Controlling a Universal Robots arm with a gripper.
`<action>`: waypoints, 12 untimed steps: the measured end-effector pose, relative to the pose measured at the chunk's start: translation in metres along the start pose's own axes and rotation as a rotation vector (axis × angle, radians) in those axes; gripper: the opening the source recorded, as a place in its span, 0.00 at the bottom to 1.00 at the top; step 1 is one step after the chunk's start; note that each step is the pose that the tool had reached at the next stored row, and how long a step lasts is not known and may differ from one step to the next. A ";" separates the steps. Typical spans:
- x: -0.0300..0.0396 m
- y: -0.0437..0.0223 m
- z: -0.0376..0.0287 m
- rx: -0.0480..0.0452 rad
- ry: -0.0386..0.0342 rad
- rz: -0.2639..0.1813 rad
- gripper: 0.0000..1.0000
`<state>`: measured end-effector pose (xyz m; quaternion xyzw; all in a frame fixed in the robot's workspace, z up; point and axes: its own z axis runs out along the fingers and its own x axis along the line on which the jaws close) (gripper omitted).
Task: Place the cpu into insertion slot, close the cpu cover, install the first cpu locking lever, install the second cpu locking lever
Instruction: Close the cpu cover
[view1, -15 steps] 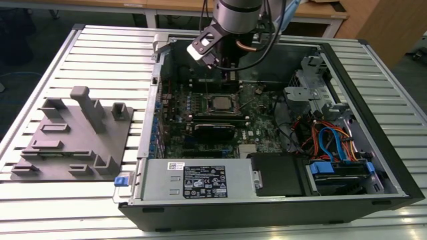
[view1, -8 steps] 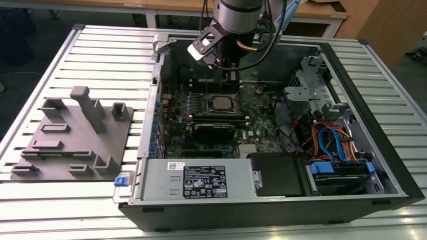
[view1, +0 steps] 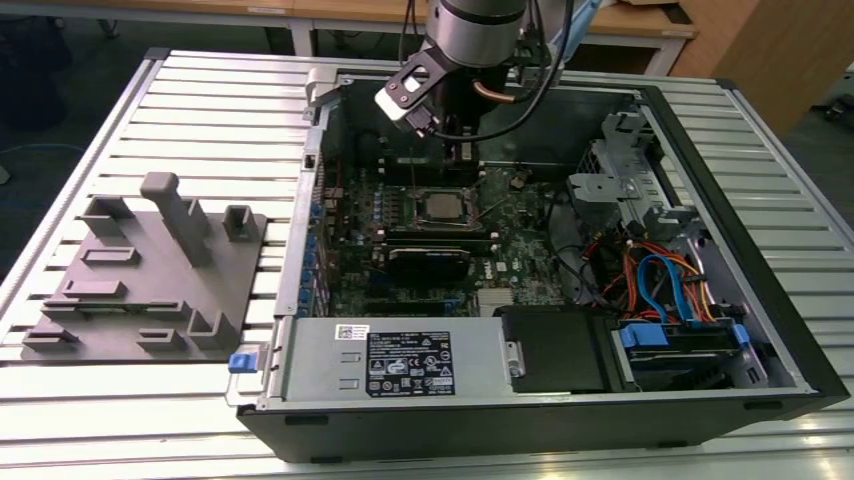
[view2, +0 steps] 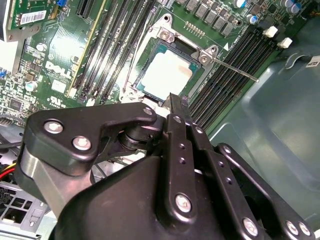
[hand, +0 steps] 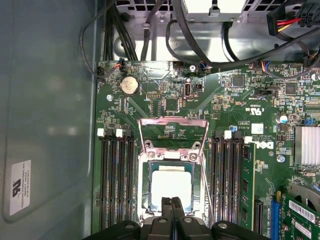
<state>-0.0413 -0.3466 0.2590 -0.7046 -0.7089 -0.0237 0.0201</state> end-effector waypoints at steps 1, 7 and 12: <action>0.0000 0.0000 -0.0006 0.0000 -0.0001 0.000 0.11; 0.0005 0.0000 -0.0091 -0.0001 0.0002 0.000 0.11; 0.0009 0.0001 -0.0160 -0.0001 0.0002 0.000 0.11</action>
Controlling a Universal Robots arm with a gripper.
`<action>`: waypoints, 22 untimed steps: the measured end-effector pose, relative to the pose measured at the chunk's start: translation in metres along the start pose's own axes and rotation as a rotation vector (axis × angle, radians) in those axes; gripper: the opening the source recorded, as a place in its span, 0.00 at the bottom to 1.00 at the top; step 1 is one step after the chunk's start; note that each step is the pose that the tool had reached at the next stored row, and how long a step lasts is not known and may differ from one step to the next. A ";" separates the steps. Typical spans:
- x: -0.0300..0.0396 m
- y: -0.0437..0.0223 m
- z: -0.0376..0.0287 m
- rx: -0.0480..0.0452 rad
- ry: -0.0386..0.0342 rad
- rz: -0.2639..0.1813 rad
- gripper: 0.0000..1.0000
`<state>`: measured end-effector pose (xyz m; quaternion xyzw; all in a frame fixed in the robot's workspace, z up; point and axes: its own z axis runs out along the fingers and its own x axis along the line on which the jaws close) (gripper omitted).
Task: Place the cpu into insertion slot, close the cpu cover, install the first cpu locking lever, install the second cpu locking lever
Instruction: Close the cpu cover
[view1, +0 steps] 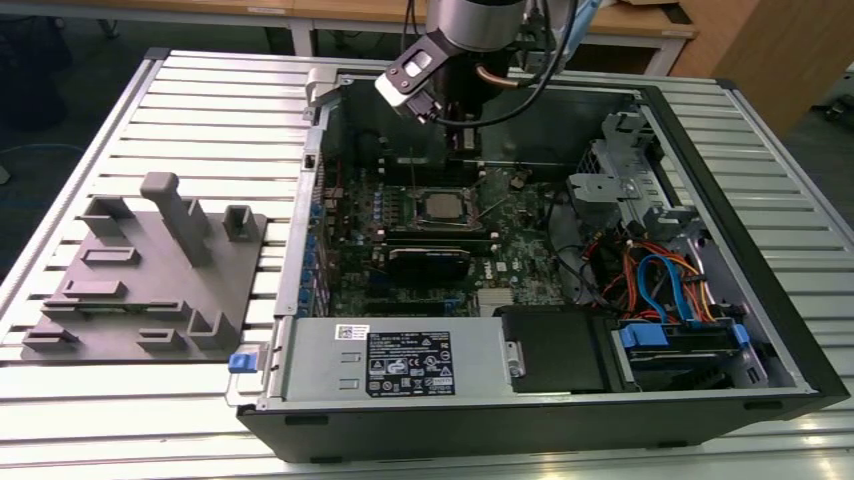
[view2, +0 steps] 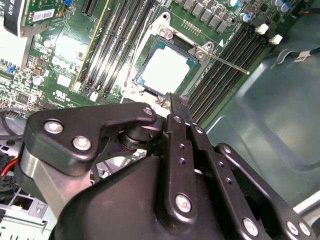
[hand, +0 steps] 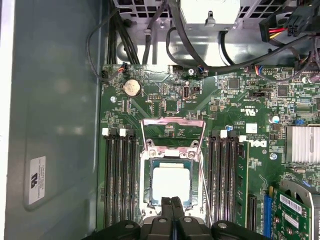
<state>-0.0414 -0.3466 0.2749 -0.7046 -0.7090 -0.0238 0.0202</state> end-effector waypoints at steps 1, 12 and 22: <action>0.0001 0.0000 -0.0011 0.0000 0.0000 0.000 0.11; 0.0003 0.0010 -0.0056 0.0000 0.0000 0.000 0.11; 0.0003 0.0048 -0.0056 0.0000 0.0000 0.000 0.11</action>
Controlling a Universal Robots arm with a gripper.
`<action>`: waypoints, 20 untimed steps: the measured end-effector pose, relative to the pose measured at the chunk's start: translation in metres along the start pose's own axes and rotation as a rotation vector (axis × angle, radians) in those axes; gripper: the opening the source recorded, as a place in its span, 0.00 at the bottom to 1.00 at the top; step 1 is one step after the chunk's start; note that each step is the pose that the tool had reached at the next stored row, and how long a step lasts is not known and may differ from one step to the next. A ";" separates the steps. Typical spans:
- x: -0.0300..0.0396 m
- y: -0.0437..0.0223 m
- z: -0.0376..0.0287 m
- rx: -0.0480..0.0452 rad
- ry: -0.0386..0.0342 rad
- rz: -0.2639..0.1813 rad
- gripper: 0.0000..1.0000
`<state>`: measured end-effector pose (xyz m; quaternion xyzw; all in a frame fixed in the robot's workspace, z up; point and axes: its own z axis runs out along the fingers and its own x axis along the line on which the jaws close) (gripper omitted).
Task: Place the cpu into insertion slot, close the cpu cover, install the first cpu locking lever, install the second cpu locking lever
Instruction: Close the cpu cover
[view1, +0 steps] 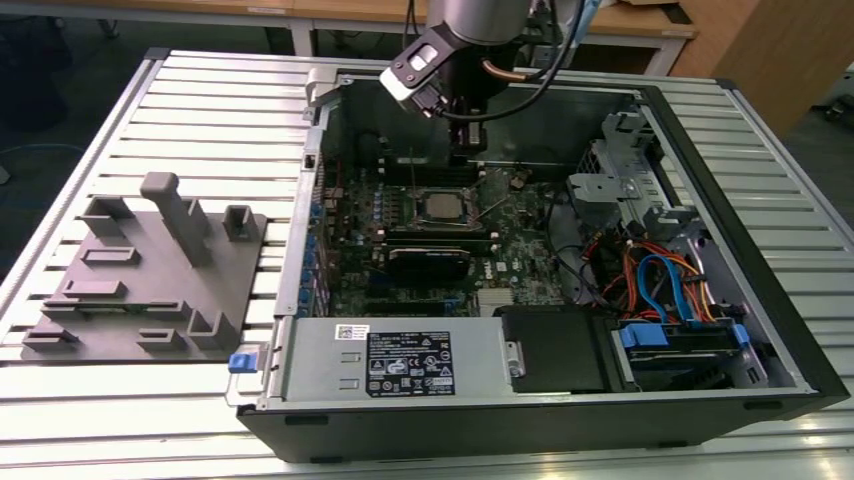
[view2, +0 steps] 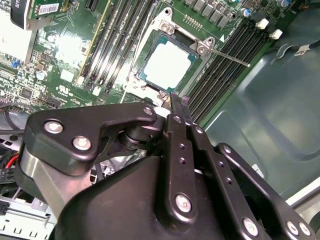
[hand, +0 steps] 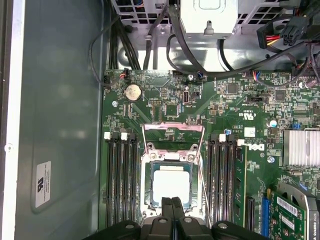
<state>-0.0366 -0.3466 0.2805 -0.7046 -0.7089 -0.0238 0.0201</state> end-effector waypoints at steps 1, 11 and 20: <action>0.0000 0.0004 0.0000 0.0000 0.0000 0.000 0.11; 0.0000 0.0057 0.0000 0.0000 0.0000 0.000 0.11; 0.0000 0.0080 0.0000 0.0000 0.0000 0.000 0.11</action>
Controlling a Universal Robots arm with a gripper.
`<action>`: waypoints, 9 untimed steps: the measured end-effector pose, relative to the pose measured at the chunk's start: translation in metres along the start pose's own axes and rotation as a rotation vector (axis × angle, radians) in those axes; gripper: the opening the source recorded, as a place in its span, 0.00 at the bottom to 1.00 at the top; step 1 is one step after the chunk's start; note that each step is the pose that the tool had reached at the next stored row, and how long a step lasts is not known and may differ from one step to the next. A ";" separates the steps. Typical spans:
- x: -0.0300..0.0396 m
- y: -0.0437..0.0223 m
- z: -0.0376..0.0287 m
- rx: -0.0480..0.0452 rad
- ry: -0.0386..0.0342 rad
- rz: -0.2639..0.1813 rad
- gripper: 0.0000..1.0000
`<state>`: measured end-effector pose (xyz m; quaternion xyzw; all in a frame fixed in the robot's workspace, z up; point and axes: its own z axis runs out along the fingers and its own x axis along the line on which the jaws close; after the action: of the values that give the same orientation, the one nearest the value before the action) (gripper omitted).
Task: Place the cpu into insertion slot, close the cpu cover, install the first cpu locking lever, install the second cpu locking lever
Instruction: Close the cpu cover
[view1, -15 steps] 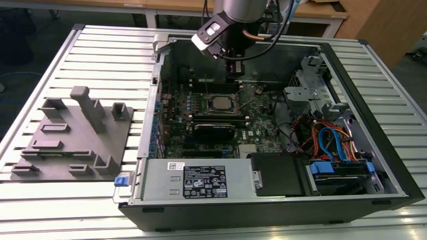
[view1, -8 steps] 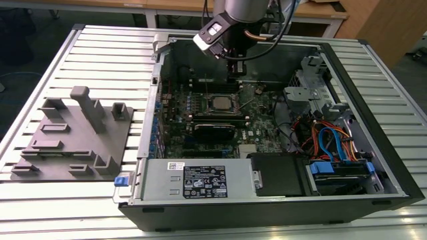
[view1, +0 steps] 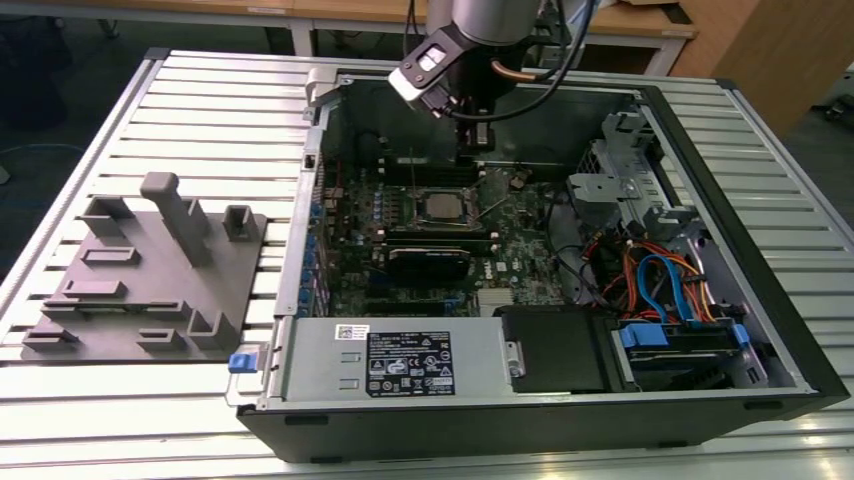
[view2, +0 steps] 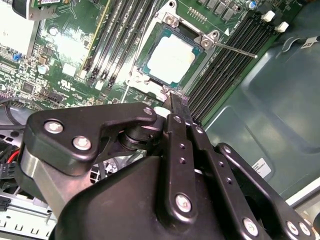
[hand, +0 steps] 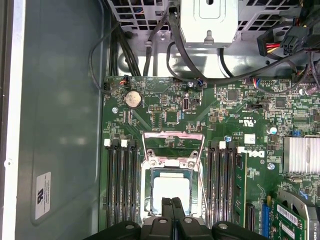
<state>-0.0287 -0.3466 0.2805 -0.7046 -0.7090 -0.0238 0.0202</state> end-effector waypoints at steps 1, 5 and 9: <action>0.0000 0.0002 0.0000 0.0000 0.0000 0.000 0.11; 0.0000 0.0012 0.0000 0.0000 -0.0001 0.000 0.11; 0.0000 0.0024 0.0000 0.0000 0.0000 0.000 0.11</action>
<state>-0.0263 -0.3466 0.2805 -0.7046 -0.7089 -0.0238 0.0202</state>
